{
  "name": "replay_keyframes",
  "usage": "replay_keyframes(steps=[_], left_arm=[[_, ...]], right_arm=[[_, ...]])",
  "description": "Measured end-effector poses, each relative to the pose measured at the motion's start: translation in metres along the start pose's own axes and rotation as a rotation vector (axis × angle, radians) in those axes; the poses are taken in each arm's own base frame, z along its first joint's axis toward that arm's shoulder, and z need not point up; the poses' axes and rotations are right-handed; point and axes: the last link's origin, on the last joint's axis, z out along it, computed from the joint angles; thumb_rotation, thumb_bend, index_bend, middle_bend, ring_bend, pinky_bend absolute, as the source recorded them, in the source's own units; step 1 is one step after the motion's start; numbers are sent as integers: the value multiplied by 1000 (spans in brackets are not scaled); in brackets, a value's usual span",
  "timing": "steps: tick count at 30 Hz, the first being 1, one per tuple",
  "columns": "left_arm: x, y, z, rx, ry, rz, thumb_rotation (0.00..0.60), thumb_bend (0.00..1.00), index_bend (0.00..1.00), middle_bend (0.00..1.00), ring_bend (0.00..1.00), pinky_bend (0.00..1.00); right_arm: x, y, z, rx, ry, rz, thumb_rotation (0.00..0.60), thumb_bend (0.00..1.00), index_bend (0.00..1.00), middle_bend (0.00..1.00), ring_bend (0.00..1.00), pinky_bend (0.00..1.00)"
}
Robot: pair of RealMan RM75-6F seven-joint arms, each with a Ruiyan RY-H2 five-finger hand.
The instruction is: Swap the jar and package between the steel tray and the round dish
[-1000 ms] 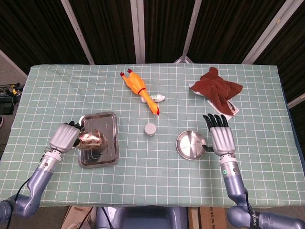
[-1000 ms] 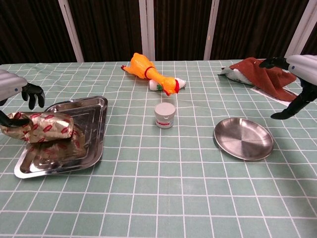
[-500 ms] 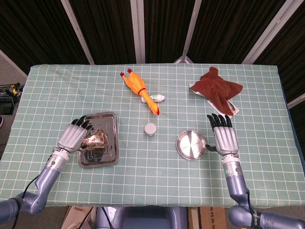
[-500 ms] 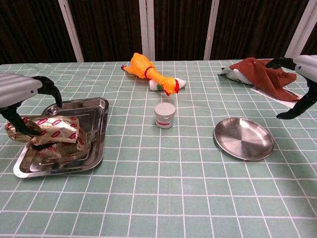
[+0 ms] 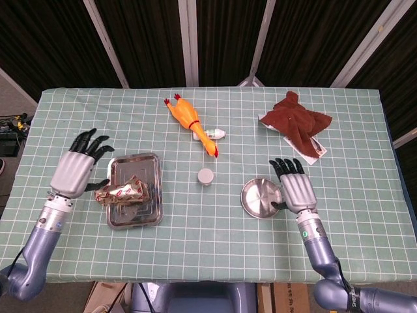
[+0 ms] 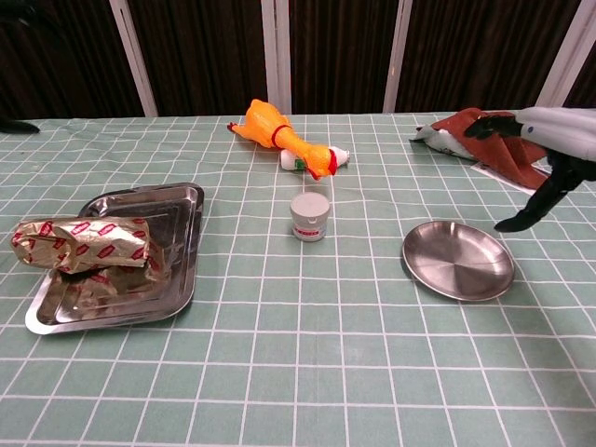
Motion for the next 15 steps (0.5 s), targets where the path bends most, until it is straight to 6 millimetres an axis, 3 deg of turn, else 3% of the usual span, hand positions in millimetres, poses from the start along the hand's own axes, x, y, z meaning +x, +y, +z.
replay_keyframes(steps=[7, 15], left_arm=[[35, -20, -4, 73, 84, 21, 600, 88, 272, 99, 0, 23], [42, -39, -13, 128, 115, 53, 600, 89, 272, 101, 0, 22]], right_arm=[[-21, -43, 5, 140, -134, 100, 600, 81, 120, 115, 87, 0], [-42, -77, 27, 203, -132, 131, 600, 79, 125, 115, 87, 0]])
